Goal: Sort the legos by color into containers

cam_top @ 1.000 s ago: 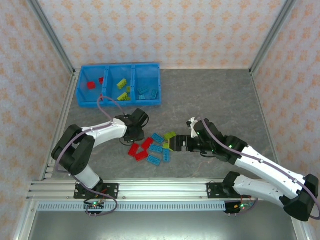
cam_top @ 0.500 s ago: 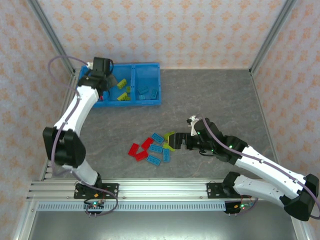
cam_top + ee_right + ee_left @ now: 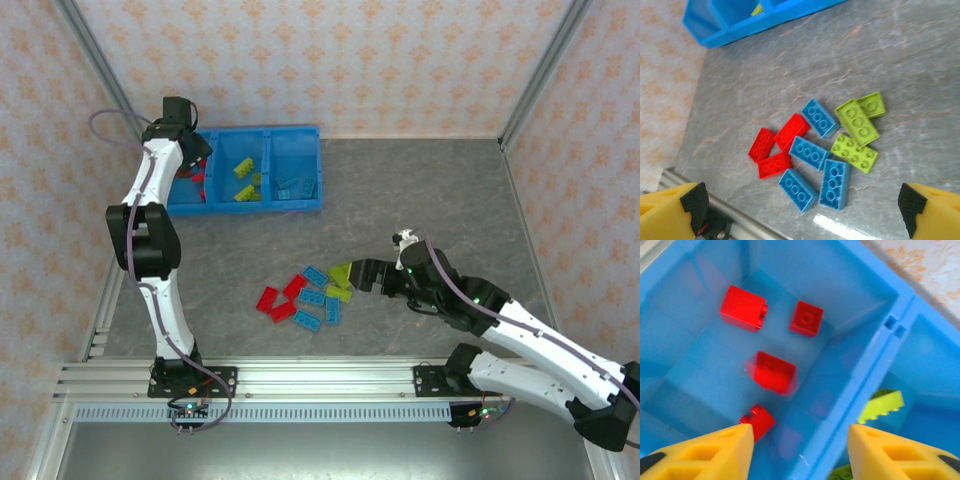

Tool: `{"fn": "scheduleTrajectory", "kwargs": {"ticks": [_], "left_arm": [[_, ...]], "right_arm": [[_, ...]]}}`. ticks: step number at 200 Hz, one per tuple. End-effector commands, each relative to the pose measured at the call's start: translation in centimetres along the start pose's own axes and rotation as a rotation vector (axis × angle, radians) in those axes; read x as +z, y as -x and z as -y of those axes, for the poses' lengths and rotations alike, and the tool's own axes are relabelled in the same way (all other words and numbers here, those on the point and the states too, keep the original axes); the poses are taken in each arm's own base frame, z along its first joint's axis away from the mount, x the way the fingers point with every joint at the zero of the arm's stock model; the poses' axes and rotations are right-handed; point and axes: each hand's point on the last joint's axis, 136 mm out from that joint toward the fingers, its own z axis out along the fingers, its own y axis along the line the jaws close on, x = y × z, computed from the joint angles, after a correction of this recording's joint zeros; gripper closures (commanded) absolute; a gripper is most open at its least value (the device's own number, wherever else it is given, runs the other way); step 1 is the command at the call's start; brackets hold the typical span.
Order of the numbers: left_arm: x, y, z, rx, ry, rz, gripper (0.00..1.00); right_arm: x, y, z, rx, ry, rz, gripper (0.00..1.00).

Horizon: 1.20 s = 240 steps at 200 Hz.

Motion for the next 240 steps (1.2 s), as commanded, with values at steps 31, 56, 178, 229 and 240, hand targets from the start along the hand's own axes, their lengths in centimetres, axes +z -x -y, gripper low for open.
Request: {"fn": "scheduleTrajectory", "kwargs": {"ticks": [31, 56, 178, 229, 240], "left_arm": [[-12.9, -2.8, 3.4, -0.047, -0.233, 0.072, 0.46], [-19.1, -8.5, 6.1, 0.155, -0.342, 0.086, 0.46], [-29.0, -29.8, 2.8, 1.044, -0.936, -0.277, 0.35], [-27.9, -30.4, 1.8, 1.077, -0.908, -0.276, 0.31], [-27.6, -30.4, 1.7, 1.076, -0.899, -0.272, 0.31]], "right_arm": [[2.0, 1.6, 4.4, -0.062, -0.280, 0.090, 0.01], [4.9, 1.1, 3.3, -0.122, -0.280, 0.007, 0.01], [18.6, -5.5, 6.1, -0.168, -0.257, -0.399, 0.35], [17.7, -4.9, 6.6, -0.144, -0.296, -0.355, 0.55], [16.9, -4.4, 6.3, -0.143, -0.289, -0.329, 0.58]]}}
